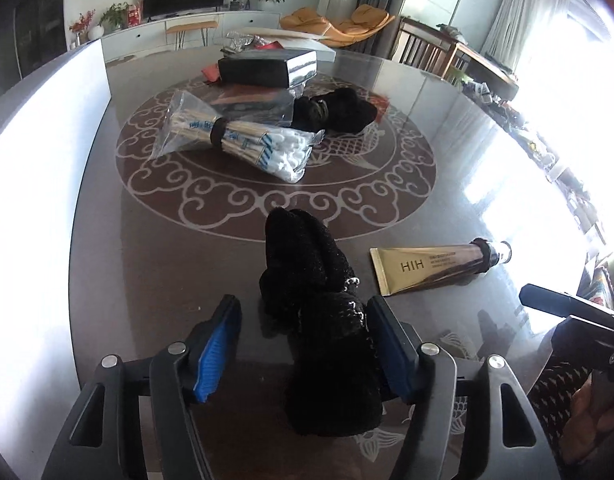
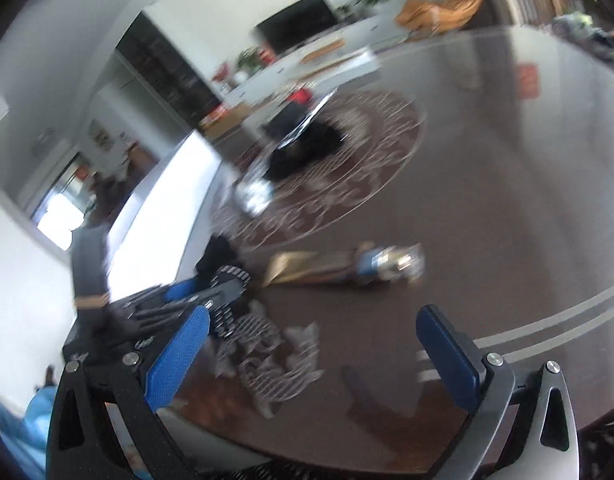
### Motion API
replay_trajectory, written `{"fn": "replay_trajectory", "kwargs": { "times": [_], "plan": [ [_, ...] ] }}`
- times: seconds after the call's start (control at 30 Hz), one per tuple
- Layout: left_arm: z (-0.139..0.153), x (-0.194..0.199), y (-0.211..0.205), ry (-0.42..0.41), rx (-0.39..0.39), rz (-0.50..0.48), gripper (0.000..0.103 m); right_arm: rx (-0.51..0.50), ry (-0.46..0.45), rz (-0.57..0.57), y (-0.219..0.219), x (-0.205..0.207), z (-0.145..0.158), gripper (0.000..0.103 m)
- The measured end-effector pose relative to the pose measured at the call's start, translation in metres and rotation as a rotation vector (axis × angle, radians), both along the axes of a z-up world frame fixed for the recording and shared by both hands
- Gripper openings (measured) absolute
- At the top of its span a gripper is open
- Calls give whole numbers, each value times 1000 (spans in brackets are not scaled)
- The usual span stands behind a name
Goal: Organize objects
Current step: 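Grasp the gold HIH tube with the right tool while the left tool holds the pouch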
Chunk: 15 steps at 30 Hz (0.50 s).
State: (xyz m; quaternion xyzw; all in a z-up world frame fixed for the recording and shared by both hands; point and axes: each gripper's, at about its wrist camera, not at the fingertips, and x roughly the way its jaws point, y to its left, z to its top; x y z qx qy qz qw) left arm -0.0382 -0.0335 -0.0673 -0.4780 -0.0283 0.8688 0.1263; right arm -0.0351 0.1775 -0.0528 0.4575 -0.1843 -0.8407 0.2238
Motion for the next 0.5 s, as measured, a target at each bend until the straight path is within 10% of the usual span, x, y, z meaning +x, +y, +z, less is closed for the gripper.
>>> {"fn": "replay_trajectory", "kwargs": {
  "times": [0.17, 0.33, 0.5],
  "plan": [
    [0, 1, 0, -10, -6, -6, 66, -98, -146, 70, -21, -40, -23, 99],
    [-4, 2, 2, -32, -35, 2, 96, 19, -116, -43, -22, -88, -19, 93],
    [-8, -1, 10, -53, -107, 25, 103, 148, -106, -101, -29, -102, -8, 93]
  ]
}}
